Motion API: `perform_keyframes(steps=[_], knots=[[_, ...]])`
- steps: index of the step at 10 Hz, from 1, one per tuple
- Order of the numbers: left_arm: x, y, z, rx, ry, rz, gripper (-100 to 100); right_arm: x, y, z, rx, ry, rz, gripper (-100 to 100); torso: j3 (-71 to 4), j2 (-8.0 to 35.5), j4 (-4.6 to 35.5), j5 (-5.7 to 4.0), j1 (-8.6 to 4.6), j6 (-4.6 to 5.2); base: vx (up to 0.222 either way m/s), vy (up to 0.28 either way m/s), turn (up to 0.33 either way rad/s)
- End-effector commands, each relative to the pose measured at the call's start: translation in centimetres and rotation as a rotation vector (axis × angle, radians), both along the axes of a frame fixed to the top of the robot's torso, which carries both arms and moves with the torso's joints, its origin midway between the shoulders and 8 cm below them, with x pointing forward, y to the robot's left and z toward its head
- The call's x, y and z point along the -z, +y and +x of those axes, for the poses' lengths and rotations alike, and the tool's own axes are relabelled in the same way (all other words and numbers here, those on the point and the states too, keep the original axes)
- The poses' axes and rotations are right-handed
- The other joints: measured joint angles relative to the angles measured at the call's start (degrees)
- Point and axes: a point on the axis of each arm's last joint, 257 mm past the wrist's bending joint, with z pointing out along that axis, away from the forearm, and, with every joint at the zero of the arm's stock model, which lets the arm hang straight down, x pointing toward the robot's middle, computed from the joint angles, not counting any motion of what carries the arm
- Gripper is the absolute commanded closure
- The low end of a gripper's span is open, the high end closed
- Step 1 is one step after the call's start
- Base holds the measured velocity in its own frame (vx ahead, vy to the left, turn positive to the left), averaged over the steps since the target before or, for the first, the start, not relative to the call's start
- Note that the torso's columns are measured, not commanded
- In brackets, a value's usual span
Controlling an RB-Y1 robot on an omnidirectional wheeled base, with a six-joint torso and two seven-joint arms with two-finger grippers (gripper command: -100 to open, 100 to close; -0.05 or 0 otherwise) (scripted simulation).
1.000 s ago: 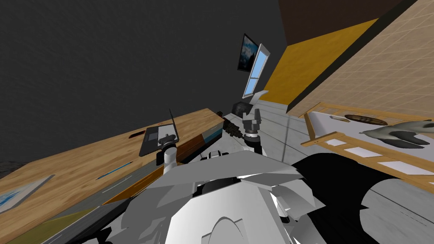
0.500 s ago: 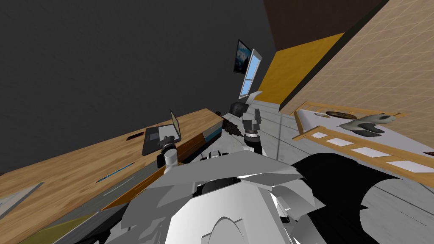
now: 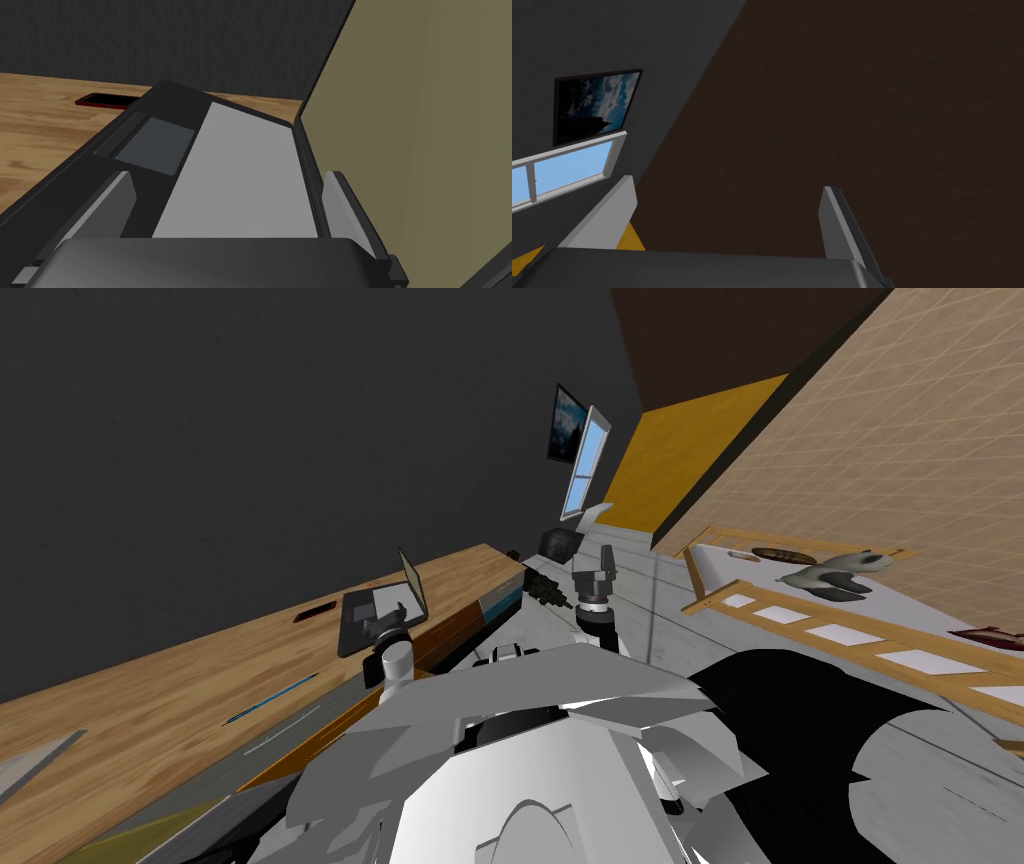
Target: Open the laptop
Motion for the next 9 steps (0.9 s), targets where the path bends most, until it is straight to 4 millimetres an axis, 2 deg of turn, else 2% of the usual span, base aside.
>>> perform_keyframes(steps=[1,5,6,8,9], knots=[[-1.1,1.3,0.1,0.004,0.008,0.05,-100,0.0,0.0,0.0,0.0,0.0,0.0,0,0.0,0.0,0.0,0.02,0.06,0.0,0.008,-0.013,-0.003],[-2.8,3.3,0.3,0.011,0.038,0.154,-100,0.0,0.0,0.0,0.0,0.0,0.0,0,0.1,0.1,0.0,0.03,0.1,0.0,0.009,-0.021,-0.015],[-1.1,2.3,0.3,0.004,0.058,0.139,-100,0.0,0.0,0.0,0.0,0.0,0.0,0,0.0,0.1,0.0,0.02,0.05,0.0,0.038,-0.101,-0.081],[-1.0,2.8,0.4,0.001,0.086,0.193,-100,0.0,0.0,0.0,0.0,0.0,0.0,0,0.0,0.0,0.0,-0.03,-0.1,0.0,0.06,-0.131,-0.055],[0.6,1.3,0.3,-0.006,0.087,0.149,-100,0.0,0.0,0.0,0.0,0.0,0.0,0,-0.1,-0.1,0.0,0.04,-0.09,0.24,0.065,-0.12,-0.019]])
